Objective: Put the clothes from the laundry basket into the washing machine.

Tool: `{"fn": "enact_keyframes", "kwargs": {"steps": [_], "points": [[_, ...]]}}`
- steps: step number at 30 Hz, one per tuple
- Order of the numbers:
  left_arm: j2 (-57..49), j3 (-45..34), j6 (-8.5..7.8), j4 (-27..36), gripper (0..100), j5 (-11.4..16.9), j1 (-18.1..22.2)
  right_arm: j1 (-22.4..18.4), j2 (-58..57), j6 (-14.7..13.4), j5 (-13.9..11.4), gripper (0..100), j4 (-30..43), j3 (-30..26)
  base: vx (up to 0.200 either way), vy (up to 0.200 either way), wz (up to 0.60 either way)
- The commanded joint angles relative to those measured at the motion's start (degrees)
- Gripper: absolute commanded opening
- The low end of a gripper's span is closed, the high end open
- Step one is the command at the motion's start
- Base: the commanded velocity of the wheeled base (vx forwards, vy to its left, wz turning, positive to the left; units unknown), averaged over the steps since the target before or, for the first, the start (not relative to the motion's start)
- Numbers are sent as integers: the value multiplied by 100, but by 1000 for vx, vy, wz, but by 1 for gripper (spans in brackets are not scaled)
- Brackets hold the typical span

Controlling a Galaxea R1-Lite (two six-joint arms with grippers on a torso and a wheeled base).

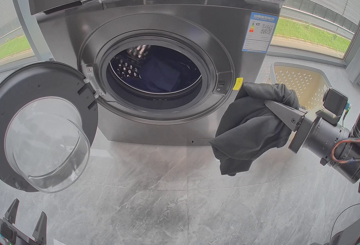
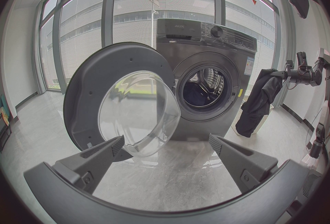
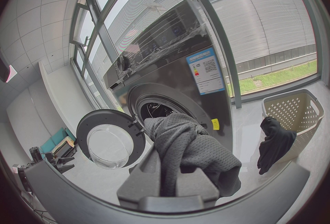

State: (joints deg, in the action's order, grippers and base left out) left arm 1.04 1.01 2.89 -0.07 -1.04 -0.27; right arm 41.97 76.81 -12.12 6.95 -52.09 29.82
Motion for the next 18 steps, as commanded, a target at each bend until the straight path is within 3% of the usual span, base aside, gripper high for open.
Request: {"fn": "enact_keyframes", "kwargs": {"steps": [1, 3, 9, 15, 18], "points": [[-95, -92, 1, -1, 100, -2, 0, -5, 0, -1, -1, 0, -3, -2, 0, 0, 0], [-95, -92, 1, -1, 100, -2, 0, -5, 0, -1, -1, 0, -3, -2, 0, 0, 0], [-95, -92, 1, -1, 100, -2, 0, -5, -8, -1, -1, 0, -3, 6, -200, 0, 0], [-95, -92, 1, -1, 100, -2, 0, -5, 0, -1, -1, 0, -3, -2, 0, 0, 0], [-95, -92, 1, -1, 100, -2, 0, -5, 0, -10, -1, 0, -3, -2, 0, 200, 0]]}}
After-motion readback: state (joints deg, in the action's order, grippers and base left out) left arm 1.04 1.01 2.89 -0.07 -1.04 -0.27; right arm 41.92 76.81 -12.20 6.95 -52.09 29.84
